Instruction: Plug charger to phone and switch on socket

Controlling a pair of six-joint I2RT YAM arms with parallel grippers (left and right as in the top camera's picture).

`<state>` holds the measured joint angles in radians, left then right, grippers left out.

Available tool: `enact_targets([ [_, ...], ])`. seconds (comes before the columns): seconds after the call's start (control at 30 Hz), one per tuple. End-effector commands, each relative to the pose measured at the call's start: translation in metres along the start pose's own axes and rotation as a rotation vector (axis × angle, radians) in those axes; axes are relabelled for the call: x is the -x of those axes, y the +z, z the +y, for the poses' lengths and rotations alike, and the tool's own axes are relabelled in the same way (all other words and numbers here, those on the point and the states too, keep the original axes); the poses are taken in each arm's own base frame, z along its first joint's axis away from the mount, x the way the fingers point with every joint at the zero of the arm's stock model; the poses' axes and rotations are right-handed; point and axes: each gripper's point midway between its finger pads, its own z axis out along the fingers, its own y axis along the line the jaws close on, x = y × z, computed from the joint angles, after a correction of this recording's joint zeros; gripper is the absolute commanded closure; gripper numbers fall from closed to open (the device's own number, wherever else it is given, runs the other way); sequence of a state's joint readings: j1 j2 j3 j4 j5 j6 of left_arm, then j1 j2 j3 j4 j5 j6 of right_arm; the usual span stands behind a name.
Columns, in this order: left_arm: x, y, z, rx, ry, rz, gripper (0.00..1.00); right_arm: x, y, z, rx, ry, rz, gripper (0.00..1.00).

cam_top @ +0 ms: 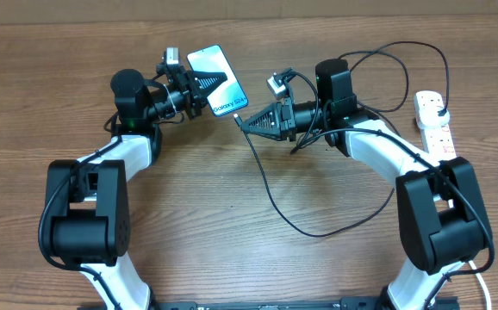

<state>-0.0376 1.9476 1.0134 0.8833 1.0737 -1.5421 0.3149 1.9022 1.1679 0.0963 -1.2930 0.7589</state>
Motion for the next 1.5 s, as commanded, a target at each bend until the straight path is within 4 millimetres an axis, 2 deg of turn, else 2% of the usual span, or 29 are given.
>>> enact_targets([
  [0.0,-0.006,0.003,-0.007,-0.012,0.038,0.031,0.96,0.003,-0.004,0.015,0.0,-0.031,-0.021,0.96],
  [0.6,-0.01,0.006,-0.006,-0.009,0.045,0.037,0.96,0.003,-0.005,0.021,0.022,-0.047,-0.013,0.96],
  [1.47,0.011,-0.004,-0.006,-0.007,0.05,-0.048,0.96,0.003,-0.005,0.023,0.029,-0.043,-0.006,0.96],
])
